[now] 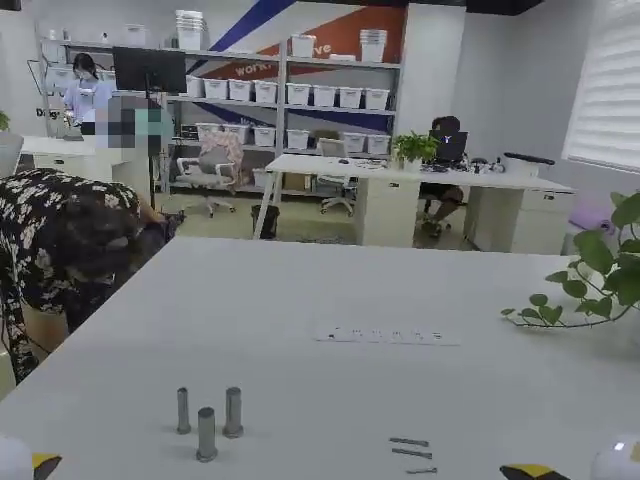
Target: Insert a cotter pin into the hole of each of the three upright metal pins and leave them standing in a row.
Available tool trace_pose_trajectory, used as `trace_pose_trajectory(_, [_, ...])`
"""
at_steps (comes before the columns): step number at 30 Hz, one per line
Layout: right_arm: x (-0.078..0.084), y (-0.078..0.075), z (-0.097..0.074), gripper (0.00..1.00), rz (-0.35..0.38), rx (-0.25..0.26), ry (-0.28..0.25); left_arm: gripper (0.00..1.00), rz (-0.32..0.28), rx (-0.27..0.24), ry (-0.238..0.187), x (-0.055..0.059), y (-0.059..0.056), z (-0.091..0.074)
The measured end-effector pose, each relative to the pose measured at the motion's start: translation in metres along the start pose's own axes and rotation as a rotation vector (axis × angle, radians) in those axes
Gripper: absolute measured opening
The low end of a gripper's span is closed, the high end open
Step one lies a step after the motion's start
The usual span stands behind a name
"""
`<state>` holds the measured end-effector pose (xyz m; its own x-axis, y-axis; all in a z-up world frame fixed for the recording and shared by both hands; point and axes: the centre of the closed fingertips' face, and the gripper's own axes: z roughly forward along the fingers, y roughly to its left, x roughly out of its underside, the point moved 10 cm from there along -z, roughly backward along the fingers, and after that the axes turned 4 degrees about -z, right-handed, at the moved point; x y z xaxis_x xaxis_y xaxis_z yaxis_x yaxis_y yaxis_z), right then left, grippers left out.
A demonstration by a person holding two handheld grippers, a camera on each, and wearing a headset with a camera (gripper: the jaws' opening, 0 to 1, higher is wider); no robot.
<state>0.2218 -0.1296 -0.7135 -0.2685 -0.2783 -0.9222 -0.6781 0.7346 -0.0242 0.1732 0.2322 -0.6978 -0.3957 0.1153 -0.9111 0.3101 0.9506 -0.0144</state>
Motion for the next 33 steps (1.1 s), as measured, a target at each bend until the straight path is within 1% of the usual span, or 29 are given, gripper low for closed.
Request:
trace_pose_trajectory(3, [0.0008, 0.0005, -0.0002, 0.80, 0.002, 0.000, 0.005, 0.81, -0.010, 0.000, 0.005, 0.0011, 0.0013, 0.0006])
trace_pose_trajectory(7, [0.0017, -0.0003, -0.0008, 0.80, 0.010, 0.008, 0.005, 0.80, -0.022, 0.005, 0.000, 0.0012, 0.0023, 0.0019])
trace_pose_trajectory(11, [0.0019, -0.0009, -0.0004, 0.80, 0.011, 0.009, 0.007, 0.79, -0.025, 0.009, 0.005, 0.0008, 0.0032, 0.0040])
trace_pose_trajectory(15, [0.0017, -0.0018, 0.0003, 0.79, 0.016, 0.009, 0.003, 0.78, -0.034, 0.013, -0.002, -0.0003, 0.0049, 0.0065])
trace_pose_trajectory(18, [0.0014, -0.0032, 0.0008, 0.78, 0.019, 0.015, 0.005, 0.77, -0.024, 0.014, -0.003, -0.0012, 0.0059, 0.0078])
trace_pose_trajectory(23, [0.0007, -0.0046, 0.0022, 0.78, 0.027, 0.017, 0.004, 0.78, -0.028, 0.019, -0.005, -0.0016, 0.0069, 0.0081])
trace_pose_trajectory(25, [0.0007, -0.0050, 0.0029, 0.78, 0.025, 0.018, 0.007, 0.78, -0.023, 0.021, 0.000, -0.0013, 0.0065, 0.0081])
trace_pose_trajectory(30, [0.0011, -0.0051, 0.0044, 0.80, 0.022, 0.016, 0.013, 0.80, -0.021, 0.031, 0.006, -0.0006, 0.0056, 0.0084])
trace_pose_trajectory(33, [0.0017, -0.0046, 0.0058, 0.83, 0.015, 0.002, 0.026, 0.82, -0.020, 0.038, 0.015, 0.0001, 0.0047, 0.0091])
